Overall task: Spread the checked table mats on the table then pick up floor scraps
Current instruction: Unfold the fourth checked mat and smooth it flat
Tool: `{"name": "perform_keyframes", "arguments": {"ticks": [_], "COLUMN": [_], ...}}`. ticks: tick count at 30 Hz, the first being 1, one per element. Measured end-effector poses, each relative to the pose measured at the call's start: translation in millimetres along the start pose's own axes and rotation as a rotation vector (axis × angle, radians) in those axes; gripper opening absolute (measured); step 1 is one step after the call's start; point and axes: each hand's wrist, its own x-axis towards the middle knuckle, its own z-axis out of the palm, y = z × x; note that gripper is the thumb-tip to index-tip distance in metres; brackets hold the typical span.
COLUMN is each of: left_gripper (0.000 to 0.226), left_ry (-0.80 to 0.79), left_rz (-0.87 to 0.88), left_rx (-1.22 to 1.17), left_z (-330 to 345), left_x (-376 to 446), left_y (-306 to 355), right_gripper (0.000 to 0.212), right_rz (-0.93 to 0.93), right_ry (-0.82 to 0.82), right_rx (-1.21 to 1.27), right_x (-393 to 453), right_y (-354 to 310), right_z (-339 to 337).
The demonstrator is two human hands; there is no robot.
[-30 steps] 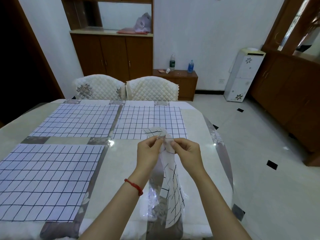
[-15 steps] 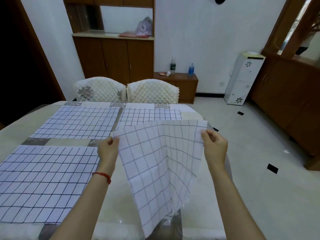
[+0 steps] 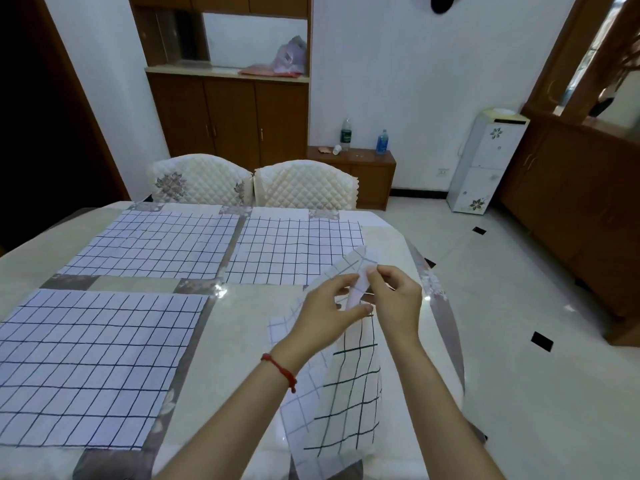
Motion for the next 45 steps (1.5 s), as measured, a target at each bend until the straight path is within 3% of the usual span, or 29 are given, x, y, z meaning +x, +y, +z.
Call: {"name": "perform_keyframes", "arguments": {"ticks": [3, 7, 11, 20, 31, 38, 45], "left_gripper": [0.055, 0.025, 0.02, 0.027, 0.022, 0.022, 0.02], "left_ry": [0.069, 0.139, 0.18, 0.007, -0.315, -0.363, -0.352], "left_rz": [0.007, 0.072, 0.098, 0.154, 0.279, 0.382, 0.418], "left_rx": [0.059, 0.153, 0.214, 0.28, 0.504, 0.661, 0.585], "left_z": [3, 5, -2, -38, -87, -112, -126], "left_x": [4, 10, 19, 50, 69, 72, 65], "left_y": [0, 2, 0, 29, 131, 167, 173], "right_gripper": [0.023, 0.019, 0.014, 0.005, 0.036, 0.044, 0.067], "right_rz": [0.02, 0.034, 0.016, 0.12, 0.205, 0.091, 0.042], "right_ry": [0.009, -0.021, -0.055, 0.028, -0.177, -0.285, -0.374], "right_rx": [0.01, 0.093, 0.099, 0.02, 0.091, 0.147, 0.127], "right_x": [0, -2, -1, 9, 19, 40, 57], "right_y": [0, 0, 5, 33, 49, 30, 12], "right_z": [-3, -3, -5, -29, -46, -35, -24]}}
